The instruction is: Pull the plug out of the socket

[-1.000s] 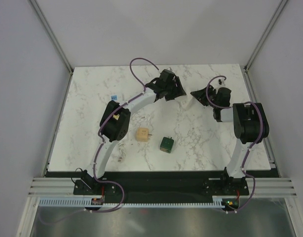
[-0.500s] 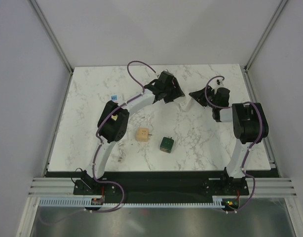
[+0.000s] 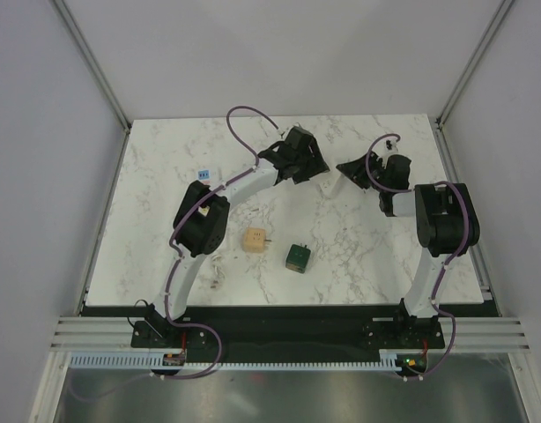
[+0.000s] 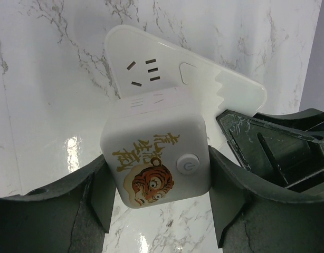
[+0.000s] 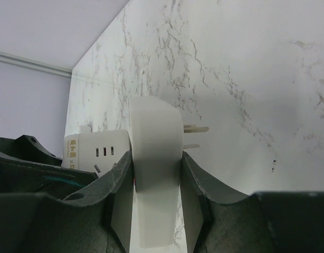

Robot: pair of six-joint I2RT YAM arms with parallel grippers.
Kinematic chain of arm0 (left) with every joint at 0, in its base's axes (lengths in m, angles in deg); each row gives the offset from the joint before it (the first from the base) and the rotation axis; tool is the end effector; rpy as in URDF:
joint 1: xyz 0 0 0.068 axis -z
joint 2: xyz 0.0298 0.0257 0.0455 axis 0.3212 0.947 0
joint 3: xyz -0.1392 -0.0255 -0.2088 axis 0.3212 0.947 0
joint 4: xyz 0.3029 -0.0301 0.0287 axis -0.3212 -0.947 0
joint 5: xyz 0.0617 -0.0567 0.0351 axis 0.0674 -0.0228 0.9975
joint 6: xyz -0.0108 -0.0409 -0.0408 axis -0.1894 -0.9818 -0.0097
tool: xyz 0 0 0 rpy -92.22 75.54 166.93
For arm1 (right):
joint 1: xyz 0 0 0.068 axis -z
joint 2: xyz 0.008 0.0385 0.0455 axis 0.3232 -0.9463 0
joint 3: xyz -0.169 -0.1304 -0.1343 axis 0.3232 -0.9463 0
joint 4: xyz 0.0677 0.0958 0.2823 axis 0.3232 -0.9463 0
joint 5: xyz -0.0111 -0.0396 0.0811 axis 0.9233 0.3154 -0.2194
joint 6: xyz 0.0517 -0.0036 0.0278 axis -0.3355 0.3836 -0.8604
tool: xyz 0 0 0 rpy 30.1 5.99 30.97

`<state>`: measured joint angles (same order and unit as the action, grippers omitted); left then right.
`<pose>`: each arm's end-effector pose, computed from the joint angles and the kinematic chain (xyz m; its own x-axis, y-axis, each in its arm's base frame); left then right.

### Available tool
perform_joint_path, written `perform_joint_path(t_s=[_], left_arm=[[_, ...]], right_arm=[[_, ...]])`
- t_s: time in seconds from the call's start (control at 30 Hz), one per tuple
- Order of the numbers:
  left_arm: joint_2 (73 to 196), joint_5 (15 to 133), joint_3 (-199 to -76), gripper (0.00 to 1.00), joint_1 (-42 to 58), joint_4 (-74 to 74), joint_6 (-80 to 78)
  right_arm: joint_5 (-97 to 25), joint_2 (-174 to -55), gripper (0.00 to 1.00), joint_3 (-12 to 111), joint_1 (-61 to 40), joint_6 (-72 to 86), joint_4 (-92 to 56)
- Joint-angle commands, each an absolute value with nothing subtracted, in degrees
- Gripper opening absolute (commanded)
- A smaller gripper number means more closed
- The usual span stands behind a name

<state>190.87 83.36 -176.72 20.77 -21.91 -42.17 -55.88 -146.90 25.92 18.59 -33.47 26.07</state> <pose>0.4360 -0.3584 0.1754 -0.7976 -0.3715 -0.4752 -0.0161 0.8006 -0.5990 0.4155 0.0217 0.0758 -0.5339 0.6464 -0.5451 -0.0832 0.6014 0.7946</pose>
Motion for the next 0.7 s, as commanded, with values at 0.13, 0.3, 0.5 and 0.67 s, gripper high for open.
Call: perform_joint_path(t_s=[0.13, 0.3, 0.5, 0.67], left_arm=[[181.4, 72.4, -175.8, 0.02, 20.2, -15.9, -42.4], [179.4, 77.6, -174.7, 0.02, 20.4, -17.5, -40.7], [179.5, 74.1, -175.9, 0.02, 20.6, -18.8, -38.3], [179.2, 74.9, -175.6, 0.02, 21.1, -17.9, -38.5]], right_arm=[[-46.0, -147.2, 0.0, 27.8, 20.3, -28.8, 23.5], [-45.4, -147.1, 0.0, 28.0, 20.3, -28.6, 22.7], [-45.0, -147.3, 0.0, 28.5, 20.3, -28.4, 21.7], [-44.8, -147.4, 0.0, 28.7, 20.4, -28.3, 21.2]])
